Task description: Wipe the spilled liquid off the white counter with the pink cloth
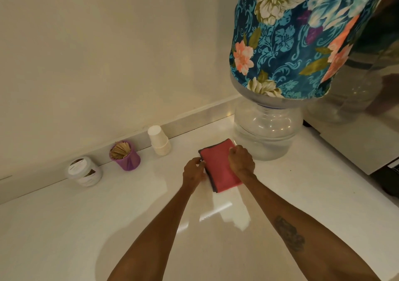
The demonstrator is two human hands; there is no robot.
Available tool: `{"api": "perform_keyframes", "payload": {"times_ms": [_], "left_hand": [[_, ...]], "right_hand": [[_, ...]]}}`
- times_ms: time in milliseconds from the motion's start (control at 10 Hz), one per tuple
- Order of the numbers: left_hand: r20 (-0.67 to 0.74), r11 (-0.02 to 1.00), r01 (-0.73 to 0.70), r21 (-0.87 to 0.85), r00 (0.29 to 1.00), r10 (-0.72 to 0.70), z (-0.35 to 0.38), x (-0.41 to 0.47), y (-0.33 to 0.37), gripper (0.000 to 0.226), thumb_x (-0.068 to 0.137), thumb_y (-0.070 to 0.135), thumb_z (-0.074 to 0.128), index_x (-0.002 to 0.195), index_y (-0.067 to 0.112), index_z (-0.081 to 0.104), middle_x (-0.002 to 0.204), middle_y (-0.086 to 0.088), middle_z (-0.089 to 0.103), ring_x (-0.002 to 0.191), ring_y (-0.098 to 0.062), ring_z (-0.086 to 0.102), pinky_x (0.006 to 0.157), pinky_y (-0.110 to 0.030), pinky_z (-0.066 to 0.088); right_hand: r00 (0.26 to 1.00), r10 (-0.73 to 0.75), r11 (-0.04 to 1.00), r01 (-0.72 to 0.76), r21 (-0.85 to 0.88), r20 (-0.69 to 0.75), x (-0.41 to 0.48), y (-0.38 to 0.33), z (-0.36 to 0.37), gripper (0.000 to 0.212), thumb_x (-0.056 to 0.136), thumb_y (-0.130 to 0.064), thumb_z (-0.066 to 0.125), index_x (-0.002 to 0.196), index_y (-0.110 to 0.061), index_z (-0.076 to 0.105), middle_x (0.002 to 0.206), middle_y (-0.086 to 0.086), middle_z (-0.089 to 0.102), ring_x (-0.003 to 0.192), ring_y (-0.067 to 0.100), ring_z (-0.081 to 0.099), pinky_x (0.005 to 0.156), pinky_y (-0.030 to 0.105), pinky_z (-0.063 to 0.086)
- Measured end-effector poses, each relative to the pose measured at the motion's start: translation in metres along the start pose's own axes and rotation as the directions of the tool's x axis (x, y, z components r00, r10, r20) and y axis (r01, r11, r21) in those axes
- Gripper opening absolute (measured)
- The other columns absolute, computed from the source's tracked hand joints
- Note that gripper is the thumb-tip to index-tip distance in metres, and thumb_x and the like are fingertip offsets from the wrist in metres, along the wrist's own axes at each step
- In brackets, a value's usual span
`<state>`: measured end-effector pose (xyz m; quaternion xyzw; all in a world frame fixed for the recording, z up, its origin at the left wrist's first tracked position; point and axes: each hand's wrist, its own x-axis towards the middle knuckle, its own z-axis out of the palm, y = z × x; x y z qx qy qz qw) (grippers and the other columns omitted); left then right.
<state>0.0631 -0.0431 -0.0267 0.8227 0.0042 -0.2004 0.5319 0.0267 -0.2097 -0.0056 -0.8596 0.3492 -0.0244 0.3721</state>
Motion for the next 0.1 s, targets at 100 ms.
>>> {"api": "perform_keyframes", "payload": {"times_ms": [100], "left_hand": [[-0.031, 0.999, -0.004, 0.042, 1.000, 0.005, -0.0083, -0.0066, -0.0015, 0.043, 0.095, 0.035, 0.056, 0.133, 0.014, 0.054, 0.130, -0.008, 0.060, 0.094, -0.030, 0.070, 0.086, -0.046, 0.058]], "right_hand": [[0.998, -0.056, 0.995, 0.053, -0.087, -0.031, -0.0129, -0.0108, 0.0013, 0.045, 0.105, -0.035, 0.034, 0.136, -0.008, 0.052, 0.133, 0.016, 0.059, 0.121, 0.036, 0.054, 0.101, 0.050, 0.043]]}}
